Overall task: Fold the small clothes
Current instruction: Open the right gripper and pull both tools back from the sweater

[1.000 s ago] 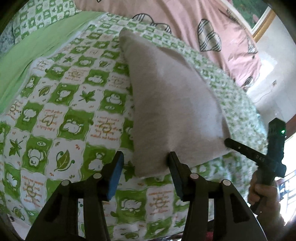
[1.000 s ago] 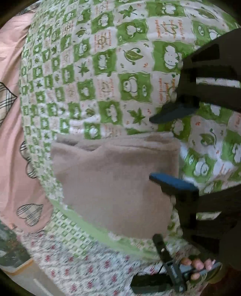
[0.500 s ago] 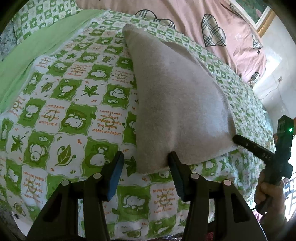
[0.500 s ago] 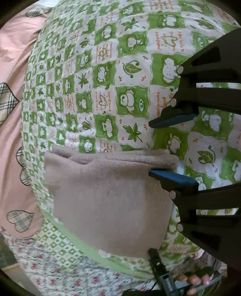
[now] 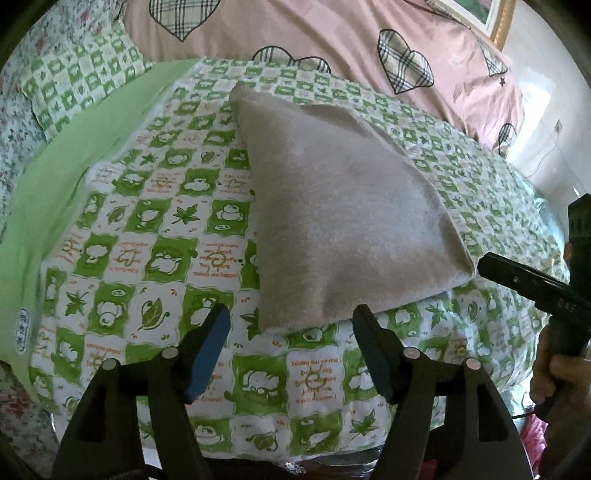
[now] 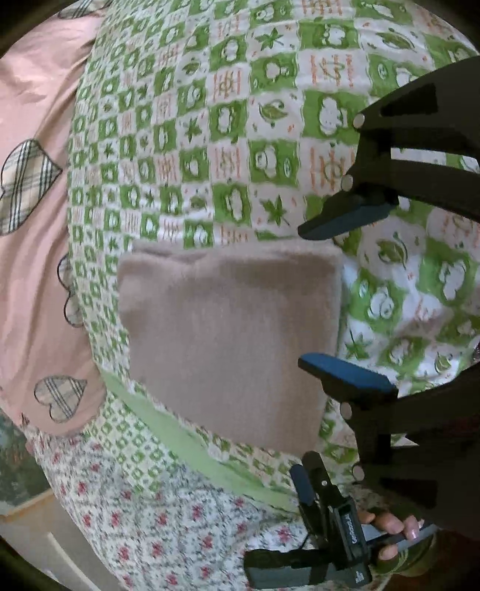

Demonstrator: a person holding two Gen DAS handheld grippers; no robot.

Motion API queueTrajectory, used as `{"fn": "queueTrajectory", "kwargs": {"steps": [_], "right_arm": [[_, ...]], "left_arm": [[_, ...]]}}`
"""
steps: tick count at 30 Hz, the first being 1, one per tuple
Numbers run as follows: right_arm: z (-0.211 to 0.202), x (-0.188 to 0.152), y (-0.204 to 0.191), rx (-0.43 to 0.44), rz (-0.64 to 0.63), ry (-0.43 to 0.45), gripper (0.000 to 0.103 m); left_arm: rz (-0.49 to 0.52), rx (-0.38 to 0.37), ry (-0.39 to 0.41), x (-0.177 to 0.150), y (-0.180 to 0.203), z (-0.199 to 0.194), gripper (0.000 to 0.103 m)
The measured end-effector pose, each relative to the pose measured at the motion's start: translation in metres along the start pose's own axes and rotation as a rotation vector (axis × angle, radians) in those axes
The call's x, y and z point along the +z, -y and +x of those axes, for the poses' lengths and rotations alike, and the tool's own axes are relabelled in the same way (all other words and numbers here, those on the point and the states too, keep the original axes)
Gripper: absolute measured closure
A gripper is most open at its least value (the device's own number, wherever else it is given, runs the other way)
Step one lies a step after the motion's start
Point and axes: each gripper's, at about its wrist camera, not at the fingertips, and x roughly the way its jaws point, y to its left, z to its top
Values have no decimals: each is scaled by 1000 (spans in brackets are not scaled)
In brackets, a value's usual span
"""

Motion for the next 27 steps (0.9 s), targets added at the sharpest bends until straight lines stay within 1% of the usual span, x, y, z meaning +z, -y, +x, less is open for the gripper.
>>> {"fn": "queueTrajectory", "kwargs": {"steps": [3,7,12,16,21,27], "right_arm": [[-2,-4,-3,12,-19,8,24],[-3,-13,-3,5,-30,9,19],[1,-20,2,7,-6,-12,18],[3,-22,1,1,-10,-25,17],[5,-21,-4,-11,-25,-24,17],[10,-13,-8,-8,-34,-24,17]], "left_arm": [[1,18,3,-5,-1,-3,29],[20,85,17,-15,-1,-6,27],[22,84,16,-23,-3,-9,25],[24,97,12,-25,-2,-9,23],[32,100,8,-21,1,-7,22],[35,128,5,-8,3,1,22]]}}
